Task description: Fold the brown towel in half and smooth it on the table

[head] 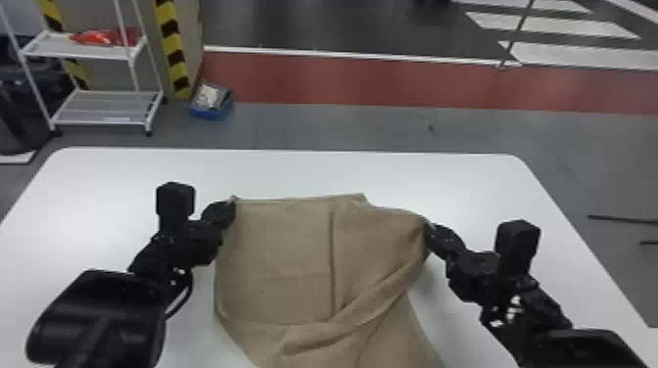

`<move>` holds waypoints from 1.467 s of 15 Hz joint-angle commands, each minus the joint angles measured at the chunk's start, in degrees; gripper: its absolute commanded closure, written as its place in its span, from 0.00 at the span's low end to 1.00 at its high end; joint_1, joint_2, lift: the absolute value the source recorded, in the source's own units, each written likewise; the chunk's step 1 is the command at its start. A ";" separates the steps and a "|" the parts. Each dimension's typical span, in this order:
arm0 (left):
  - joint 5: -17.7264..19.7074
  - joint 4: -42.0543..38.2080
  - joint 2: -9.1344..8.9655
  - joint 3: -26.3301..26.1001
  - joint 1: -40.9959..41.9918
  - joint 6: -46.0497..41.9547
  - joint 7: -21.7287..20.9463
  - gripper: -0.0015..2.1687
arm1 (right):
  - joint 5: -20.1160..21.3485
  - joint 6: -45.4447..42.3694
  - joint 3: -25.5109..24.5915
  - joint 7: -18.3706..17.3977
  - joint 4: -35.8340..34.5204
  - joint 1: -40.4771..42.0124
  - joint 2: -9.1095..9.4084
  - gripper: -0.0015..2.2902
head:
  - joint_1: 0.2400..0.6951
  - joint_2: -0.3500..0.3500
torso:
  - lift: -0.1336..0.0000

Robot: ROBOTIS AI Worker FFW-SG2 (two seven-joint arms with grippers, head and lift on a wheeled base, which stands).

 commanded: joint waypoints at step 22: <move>-3.37 -65.78 1.13 13.60 29.27 20.73 15.73 0.66 | 1.64 38.16 -14.79 14.33 -13.31 -16.10 -5.25 0.60 | 1.00 0.29 | 0.10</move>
